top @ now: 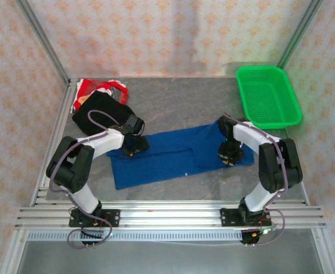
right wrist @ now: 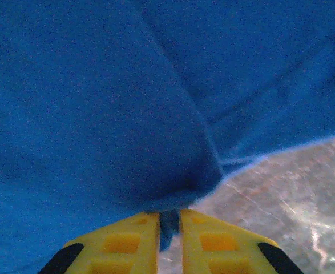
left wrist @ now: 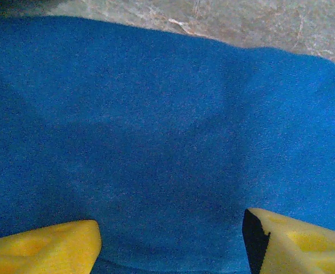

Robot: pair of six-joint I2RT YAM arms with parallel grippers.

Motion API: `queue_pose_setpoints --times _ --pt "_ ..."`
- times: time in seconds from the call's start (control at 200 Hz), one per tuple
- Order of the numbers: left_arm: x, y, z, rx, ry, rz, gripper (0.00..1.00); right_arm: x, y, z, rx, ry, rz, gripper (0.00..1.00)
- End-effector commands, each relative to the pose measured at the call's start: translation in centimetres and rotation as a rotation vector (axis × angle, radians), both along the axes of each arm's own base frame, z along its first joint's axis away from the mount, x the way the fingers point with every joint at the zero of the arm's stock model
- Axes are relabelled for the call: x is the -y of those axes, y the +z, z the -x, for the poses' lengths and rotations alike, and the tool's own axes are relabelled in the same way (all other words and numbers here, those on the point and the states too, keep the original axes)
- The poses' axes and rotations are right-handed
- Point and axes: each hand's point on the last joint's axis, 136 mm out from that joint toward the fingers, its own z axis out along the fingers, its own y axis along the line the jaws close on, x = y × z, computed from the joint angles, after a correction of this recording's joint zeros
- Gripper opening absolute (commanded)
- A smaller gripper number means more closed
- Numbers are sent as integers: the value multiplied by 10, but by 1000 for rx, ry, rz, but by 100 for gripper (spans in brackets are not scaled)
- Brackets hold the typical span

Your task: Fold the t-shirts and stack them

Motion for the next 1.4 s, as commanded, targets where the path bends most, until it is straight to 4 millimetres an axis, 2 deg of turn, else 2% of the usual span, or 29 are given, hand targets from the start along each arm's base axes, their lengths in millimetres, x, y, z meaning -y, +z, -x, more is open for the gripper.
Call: queue_pose_setpoints --times 0.0,0.08,0.155,0.265,0.375,0.45,0.545,0.59,0.665,0.736,0.776,0.846,0.911,1.026,1.091,1.161,1.271,1.396 --pt "-14 -39 25 -116 20 -69 70 19 14 26 -33 -34 92 16" --pt "-10 -35 21 -95 10 -46 70 26 23 28 -10 -50 131 16" --pt "-7 -26 16 -64 -1 -33 70 31 38 19 64 -71 148 16" --pt "-1 3 2 11 -30 -14 71 34 63 -3 192 -99 146 24" --pt "7 49 -17 120 -51 13 72 22 79 -29 335 -101 68 29" --pt "8 83 -29 199 -52 21 73 10 79 -42 387 -100 -2 35" --pt "4 118 -37 276 -45 15 75 -6 77 -54 420 -116 -87 38" --pt "2 132 -38 303 -47 7 75 -16 78 -59 461 -131 -153 38" --pt "-4 154 -36 337 -56 -13 76 -34 93 -72 597 -146 -272 44" --pt "-13 171 -30 368 -53 -39 78 -38 109 -76 689 -142 -309 53" --pt "-19 176 -26 380 -51 -50 80 -38 108 -76 692 -124 -309 59" --pt "-28 174 -17 371 -46 -56 84 -33 105 -67 652 -87 -272 62" --pt "-34 160 -10 323 -43 -60 84 -29 88 -55 556 -71 -233 61" --pt "-30 130 -9 260 -64 -32 76 -33 49 -48 418 -89 -227 46" --pt "-24 111 -14 234 -69 -15 67 -37 31 -55 393 -103 -235 38" --pt "-22 88 -18 185 -59 -24 57 -39 13 -64 360 -120 -229 33" --pt "-28 53 -22 117 -34 -75 47 -40 -7 -81 321 -127 -192 29" --pt "-34 19 -14 12 -11 -125 36 -33 -24 -99 272 -145 -103 28"
